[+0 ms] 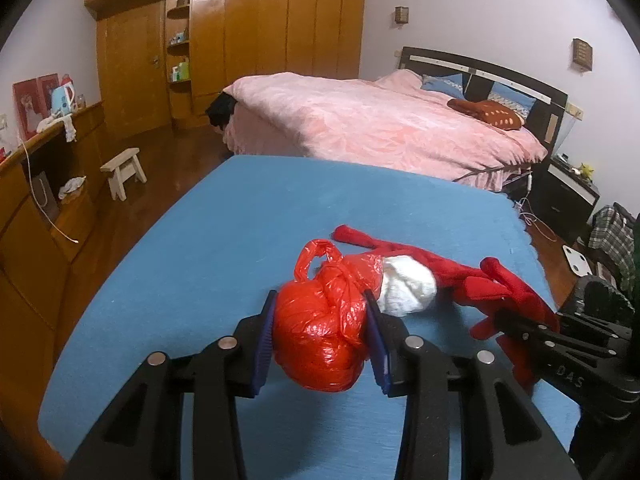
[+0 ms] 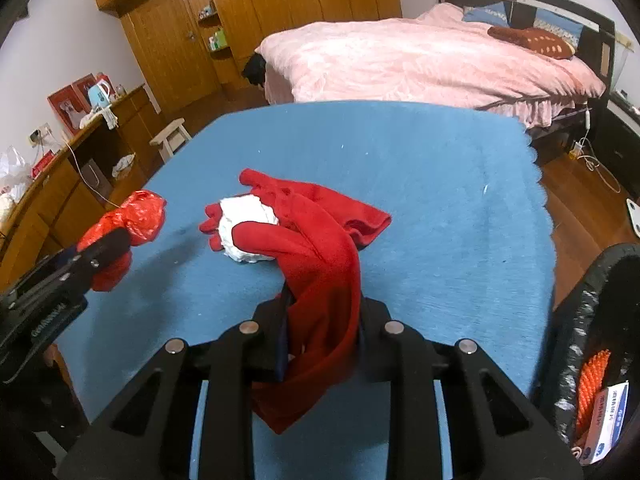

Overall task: Collect trash
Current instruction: 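Grasp the red glove with the right tool while the left holds the red bag, then carry the red bag and red glove over the bin with both tools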

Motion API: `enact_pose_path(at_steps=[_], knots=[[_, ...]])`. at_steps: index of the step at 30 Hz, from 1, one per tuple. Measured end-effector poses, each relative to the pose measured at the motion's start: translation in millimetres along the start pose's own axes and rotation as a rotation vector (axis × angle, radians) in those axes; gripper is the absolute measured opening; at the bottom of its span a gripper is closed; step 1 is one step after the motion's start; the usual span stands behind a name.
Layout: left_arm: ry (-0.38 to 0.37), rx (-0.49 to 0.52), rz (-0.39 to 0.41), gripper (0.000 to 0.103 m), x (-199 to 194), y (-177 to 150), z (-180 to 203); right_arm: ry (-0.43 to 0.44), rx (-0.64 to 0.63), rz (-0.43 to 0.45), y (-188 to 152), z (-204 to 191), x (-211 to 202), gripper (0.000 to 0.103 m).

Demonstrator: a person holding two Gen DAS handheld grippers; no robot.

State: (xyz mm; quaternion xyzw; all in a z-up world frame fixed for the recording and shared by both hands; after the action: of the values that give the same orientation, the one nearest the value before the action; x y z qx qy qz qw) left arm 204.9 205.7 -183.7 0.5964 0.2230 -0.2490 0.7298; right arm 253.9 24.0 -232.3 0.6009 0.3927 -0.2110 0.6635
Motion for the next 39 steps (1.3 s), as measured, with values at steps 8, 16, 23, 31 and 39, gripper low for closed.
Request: enact_pose_path(at_steps=[8,16,23,31,39], knots=[[-0.030,0.018,0.014,0.041,-7.9,6.7,22.7,0.009,0.034,0.049,5.1,16.9,-31.8,0.024],[-0.063,0.036,0.024,0.041,-14.2,13.5,48.3,0.000,0.049,0.098,9.2,31.8,-60.0,0.024],[-0.081,0.059,0.036,0.041,-22.8,20.1,73.3,-0.007,0.077,0.129,11.1,48.2,-81.3,0.024],[-0.117,0.094,0.047,0.041,-33.9,22.7,106.8,-0.031,0.101,0.163,10.4,71.9,-104.1,0.024],[-0.167,0.143,0.053,0.041,-41.9,20.5,143.8,-0.079,0.122,0.191,0.8,101.8,-128.2,0.024]])
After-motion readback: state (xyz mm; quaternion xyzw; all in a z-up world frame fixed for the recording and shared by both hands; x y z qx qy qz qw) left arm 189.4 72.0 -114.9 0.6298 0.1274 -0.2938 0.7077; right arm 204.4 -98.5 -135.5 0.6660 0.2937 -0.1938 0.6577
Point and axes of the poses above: each gripper's, at about its wrist camera, not at the fingertips, and x roughly the way its jaws point, z to its right, y to its top, the point moved 8 cm from there along x, roughly the way its jaws point, and after that the axes turned 13 degrees about -y, right-handed, at the moved point
